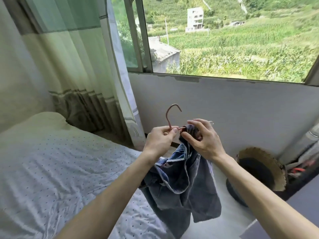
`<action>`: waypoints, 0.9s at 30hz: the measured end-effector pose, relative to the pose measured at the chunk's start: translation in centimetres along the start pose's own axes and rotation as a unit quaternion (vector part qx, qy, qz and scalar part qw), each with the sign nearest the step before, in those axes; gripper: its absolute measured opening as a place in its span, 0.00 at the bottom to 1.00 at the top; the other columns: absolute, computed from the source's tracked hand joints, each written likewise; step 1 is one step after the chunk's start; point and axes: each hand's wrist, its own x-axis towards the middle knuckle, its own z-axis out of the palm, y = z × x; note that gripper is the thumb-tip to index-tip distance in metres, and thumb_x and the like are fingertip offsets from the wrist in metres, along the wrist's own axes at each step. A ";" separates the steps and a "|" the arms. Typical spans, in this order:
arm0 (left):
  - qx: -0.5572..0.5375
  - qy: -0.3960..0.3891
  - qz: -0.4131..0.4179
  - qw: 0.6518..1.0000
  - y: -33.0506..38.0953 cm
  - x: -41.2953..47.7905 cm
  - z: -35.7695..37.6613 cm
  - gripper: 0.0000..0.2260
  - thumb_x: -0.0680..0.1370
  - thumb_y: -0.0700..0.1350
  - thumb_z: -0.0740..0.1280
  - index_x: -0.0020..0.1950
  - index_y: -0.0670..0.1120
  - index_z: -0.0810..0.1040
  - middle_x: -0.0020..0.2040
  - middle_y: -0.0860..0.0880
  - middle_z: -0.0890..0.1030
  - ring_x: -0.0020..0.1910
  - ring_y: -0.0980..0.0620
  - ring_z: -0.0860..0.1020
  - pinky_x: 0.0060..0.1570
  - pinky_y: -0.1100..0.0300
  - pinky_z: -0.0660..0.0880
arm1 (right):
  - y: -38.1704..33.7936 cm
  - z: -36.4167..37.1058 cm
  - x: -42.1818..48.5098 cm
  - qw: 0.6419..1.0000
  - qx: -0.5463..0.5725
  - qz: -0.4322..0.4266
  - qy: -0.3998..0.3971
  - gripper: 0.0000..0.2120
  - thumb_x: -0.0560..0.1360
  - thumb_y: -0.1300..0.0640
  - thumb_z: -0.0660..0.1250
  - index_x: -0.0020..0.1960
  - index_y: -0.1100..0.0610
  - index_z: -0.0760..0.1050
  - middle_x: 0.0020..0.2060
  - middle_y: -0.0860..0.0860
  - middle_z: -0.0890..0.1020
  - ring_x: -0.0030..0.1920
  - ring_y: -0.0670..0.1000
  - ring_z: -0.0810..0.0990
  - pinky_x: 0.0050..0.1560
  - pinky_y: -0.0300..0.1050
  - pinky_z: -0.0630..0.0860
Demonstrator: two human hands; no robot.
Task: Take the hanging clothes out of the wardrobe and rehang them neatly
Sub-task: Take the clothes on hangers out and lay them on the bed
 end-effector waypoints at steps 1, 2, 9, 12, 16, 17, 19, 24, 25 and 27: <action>-0.002 0.017 -0.007 1.000 0.4 0.5 -0.3 0.10 0.80 0.56 0.67 0.57 0.56 0.84 0.49 0.57 0.84 0.53 0.55 0.80 0.55 0.57 0.76 | 0.8 0.3 0.2 1.000 0.019 0.009 0.006 0.27 0.74 0.34 0.66 0.69 0.43 0.70 0.69 0.45 0.67 0.59 0.47 0.76 0.59 0.48 0.75; -0.007 0.028 -0.014 0.999 0.8 0.9 -0.7 0.11 0.80 0.55 0.67 0.58 0.55 0.84 0.50 0.56 0.83 0.54 0.55 0.79 0.54 0.59 0.75 | 1.7 0.7 0.4 0.999 0.037 0.023 0.012 0.29 0.75 0.34 0.64 0.72 0.44 0.66 0.72 0.45 0.63 0.60 0.49 0.76 0.59 0.51 0.76; -0.058 0.111 -0.053 0.991 2.6 5.9 -5.3 0.08 0.80 0.52 0.69 0.51 0.51 0.86 0.29 0.61 0.75 0.29 0.59 0.71 0.31 0.64 0.69 | 7.5 5.5 2.1 0.980 0.042 0.160 -0.115 0.35 0.79 0.35 0.55 0.79 0.54 0.56 0.78 0.53 0.60 0.77 0.53 0.59 0.78 0.53 0.56; -0.057 0.135 -0.066 0.987 3.1 8.2 -7.6 0.07 0.79 0.50 0.69 0.50 0.50 0.86 0.29 0.58 0.72 0.23 0.61 0.68 0.27 0.67 0.63 | 9.3 8.4 2.6 0.956 0.038 0.195 -0.216 0.40 0.76 0.28 0.53 0.79 0.52 0.58 0.77 0.52 0.65 0.75 0.53 0.64 0.75 0.52 0.60; -0.048 0.164 -0.095 0.981 2.3 11.4 -11.0 0.07 0.79 0.49 0.69 0.50 0.50 0.87 0.28 0.56 0.72 0.19 0.59 0.65 0.22 0.68 0.60 | 10.9 12.7 3.0 0.930 0.018 0.191 -0.313 0.39 0.78 0.34 0.57 0.81 0.54 0.51 0.80 0.50 0.57 0.78 0.51 0.58 0.77 0.48 0.55; -0.049 0.168 -0.105 0.979 1.6 12.2 -11.9 0.07 0.78 0.49 0.69 0.49 0.50 0.87 0.29 0.55 0.71 0.19 0.58 0.62 0.20 0.66 0.58 | 11.0 13.6 3.2 0.924 0.006 0.191 -0.332 0.39 0.79 0.35 0.57 0.81 0.55 0.50 0.80 0.50 0.55 0.79 0.51 0.56 0.78 0.47 0.53; -0.051 0.183 -0.122 0.974 -0.5 13.7 -13.8 0.07 0.78 0.49 0.70 0.49 0.49 0.87 0.30 0.52 0.69 0.20 0.57 0.59 0.19 0.66 0.54 | 11.5 15.7 3.8 0.911 -0.025 0.190 -0.365 0.42 0.78 0.33 0.58 0.81 0.56 0.48 0.81 0.51 0.52 0.79 0.52 0.54 0.78 0.49 0.52; -0.068 0.241 -0.170 0.953 -8.1 17.3 -18.7 0.06 0.75 0.48 0.72 0.48 0.49 0.87 0.30 0.51 0.70 0.20 0.57 0.58 0.21 0.65 0.53 | 11.2 21.5 5.2 0.873 -0.081 0.169 -0.449 0.60 0.63 0.19 0.59 0.82 0.53 0.43 0.81 0.53 0.46 0.80 0.56 0.48 0.79 0.53 0.50; -0.068 0.248 -0.173 0.951 -9.7 18.1 -19.8 0.06 0.75 0.49 0.72 0.48 0.49 0.87 0.31 0.51 0.70 0.20 0.57 0.58 0.21 0.65 0.53 | 11.1 22.6 5.2 0.867 -0.086 0.166 -0.462 0.63 0.60 0.18 0.60 0.81 0.52 0.41 0.81 0.54 0.45 0.80 0.57 0.47 0.79 0.54 0.49; -0.067 0.253 -0.177 0.949 -13.8 20.5 -21.9 0.06 0.75 0.49 0.73 0.46 0.49 0.87 0.30 0.51 0.71 0.21 0.56 0.59 0.20 0.65 0.55 | 11.2 25.9 5.2 0.849 -0.108 0.170 -0.489 0.66 0.58 0.18 0.63 0.81 0.51 0.38 0.80 0.55 0.41 0.80 0.59 0.45 0.79 0.54 0.48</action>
